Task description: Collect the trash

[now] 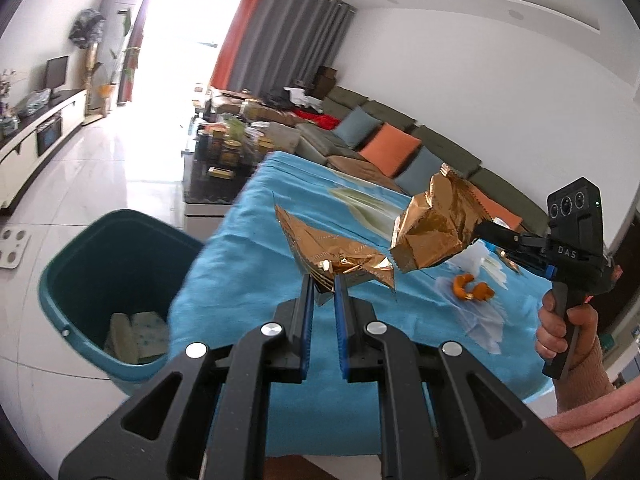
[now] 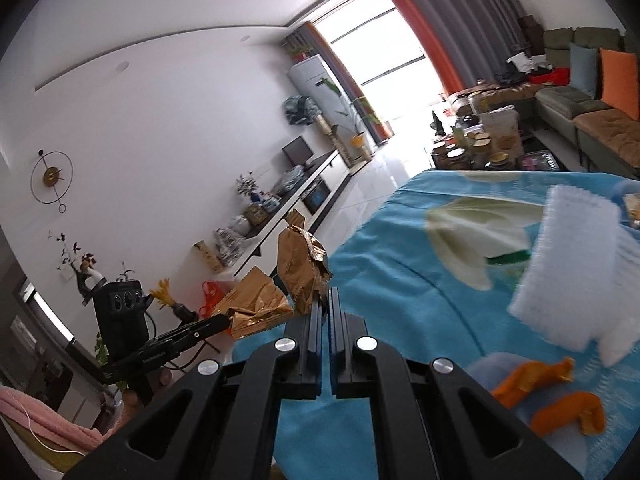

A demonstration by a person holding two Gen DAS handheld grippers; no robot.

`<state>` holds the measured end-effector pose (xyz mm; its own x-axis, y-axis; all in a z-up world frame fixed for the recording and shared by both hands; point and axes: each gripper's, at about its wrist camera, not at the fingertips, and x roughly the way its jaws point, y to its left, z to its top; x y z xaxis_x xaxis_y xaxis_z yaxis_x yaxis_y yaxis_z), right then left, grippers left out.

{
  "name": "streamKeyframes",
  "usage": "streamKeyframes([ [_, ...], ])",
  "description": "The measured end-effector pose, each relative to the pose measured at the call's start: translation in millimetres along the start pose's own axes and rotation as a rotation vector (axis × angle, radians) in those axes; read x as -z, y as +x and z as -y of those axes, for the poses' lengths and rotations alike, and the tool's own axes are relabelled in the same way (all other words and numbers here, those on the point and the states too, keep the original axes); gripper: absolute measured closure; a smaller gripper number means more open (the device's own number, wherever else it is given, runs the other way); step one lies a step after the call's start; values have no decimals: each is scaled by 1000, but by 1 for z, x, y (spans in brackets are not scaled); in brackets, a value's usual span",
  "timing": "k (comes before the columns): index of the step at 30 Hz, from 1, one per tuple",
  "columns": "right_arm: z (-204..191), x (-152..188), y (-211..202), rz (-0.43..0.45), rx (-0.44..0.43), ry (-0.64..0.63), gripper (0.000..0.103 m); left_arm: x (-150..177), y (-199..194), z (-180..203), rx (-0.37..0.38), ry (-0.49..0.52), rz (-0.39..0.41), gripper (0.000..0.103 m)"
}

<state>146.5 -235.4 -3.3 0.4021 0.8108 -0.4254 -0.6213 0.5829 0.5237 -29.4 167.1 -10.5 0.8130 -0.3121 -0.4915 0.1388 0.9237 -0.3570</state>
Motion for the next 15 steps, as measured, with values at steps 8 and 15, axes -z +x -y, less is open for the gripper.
streamKeyframes([
  [8, -15, -3, 36, -40, -51, -8, 101, -2, -18, -22, -78, -30, 29, 92],
  [15, -32, -7, 67, -72, -96, -25, 101, -5, -29, -43, -140, -60, 47, 92],
])
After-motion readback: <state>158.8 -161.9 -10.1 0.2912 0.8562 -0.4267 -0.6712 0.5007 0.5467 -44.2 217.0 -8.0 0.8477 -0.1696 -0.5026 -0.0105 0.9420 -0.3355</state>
